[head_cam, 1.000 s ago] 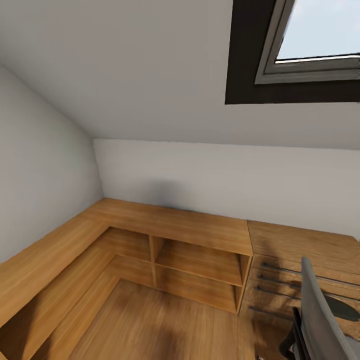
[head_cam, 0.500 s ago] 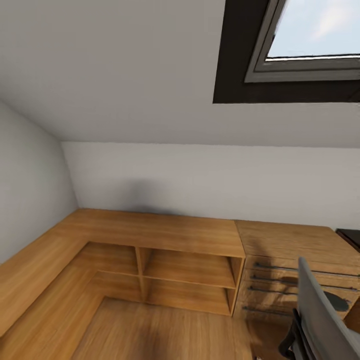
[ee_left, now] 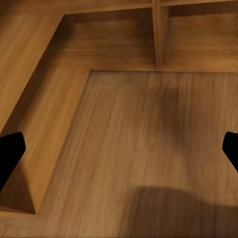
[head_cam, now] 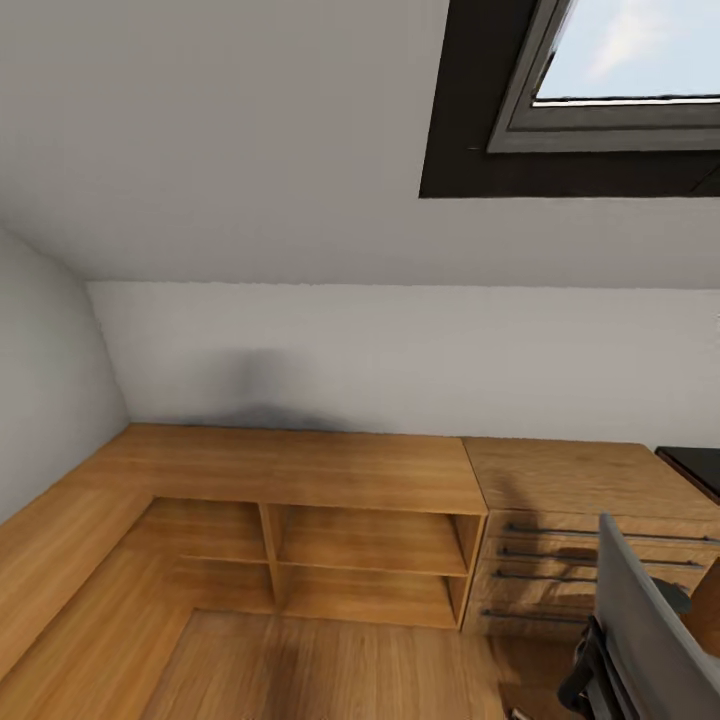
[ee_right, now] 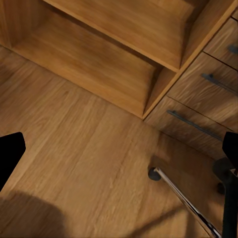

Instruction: In the bedroom, organize the workspace by keeping the computer under the desk, ensuring the monitor is on the desk, placing the keyboard on the desk next to the monitor, placing the mouse on the desk next to the keyboard, moving the folder from the swivel chair onto the desk next to the mouse, stacking the notebook on top of the folder with the pen on top of the notebook, and positioning the swivel chair next to the desk.

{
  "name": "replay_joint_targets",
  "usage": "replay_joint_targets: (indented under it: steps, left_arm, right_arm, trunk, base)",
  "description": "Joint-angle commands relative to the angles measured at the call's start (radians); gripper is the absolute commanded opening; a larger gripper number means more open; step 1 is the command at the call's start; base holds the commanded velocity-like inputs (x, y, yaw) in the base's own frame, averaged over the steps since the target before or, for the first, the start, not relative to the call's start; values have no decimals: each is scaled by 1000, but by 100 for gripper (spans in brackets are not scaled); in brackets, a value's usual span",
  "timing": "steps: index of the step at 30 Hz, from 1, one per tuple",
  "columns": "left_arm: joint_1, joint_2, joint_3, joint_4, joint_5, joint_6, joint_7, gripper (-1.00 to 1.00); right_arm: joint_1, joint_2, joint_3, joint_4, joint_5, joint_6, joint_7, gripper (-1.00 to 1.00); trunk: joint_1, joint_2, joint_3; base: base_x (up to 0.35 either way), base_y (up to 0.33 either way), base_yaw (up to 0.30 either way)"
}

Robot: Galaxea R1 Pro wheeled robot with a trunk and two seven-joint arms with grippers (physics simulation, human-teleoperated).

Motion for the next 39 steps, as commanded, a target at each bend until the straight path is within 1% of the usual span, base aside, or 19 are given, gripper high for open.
replay_joint_targets:
  steps: [1, 7, 19, 27, 30, 33, 35, 39]
  left_arm:
    - [0, 0, -9, 0, 4, -2, 6, 100]
    - [0, 0, -9, 0, 4, -2, 6, 100]
    - [0, 0, -9, 0, 4, -2, 6, 100]
    - [0, 0, -9, 0, 4, -2, 7, 100]
    - [0, 0, -9, 0, 4, -2, 7, 100]
    - [0, 0, -9, 0, 4, -2, 7, 100]
    - [0, 0, -9, 0, 4, -2, 7, 100]
    - [0, 0, -9, 0, 4, -2, 7, 100]
  right_arm:
    - [0, 0, 3, 0, 9, 1, -11, 100]
    - [0, 0, 3, 0, 9, 1, -11, 100]
    - [0, 0, 2, 0, 9, 1, -11, 100]
    - [0, 0, 1, 1, 5, 1, -11, 100]
    - [0, 0, 1, 1, -8, 1, -11, 100]
    - [0, 0, 1, 0, -32, 1, -10, 100]
    - [0, 0, 2, 0, -64, 1, -9, 100]
    - [0, 0, 2, 0, -76, 1, -8, 100]
  trunk:
    - [0, -1, -2]
    - [0, -1, -11]
    - [0, -1, -31]
    - [0, -1, -43]
    - [0, -1, -48]
    - [0, -1, -53]
    - [0, -1, -56]
    - [0, -1, -61]
  base:
    - [11, 10, -14]
    - [5, 23, -6]
    - [0, 286, 0]
    - [0, 83, 0]
    - [0, 18, 0]
    - [0, 9, -15]
    - [0, 4, -87]
    - [0, 1, -141]
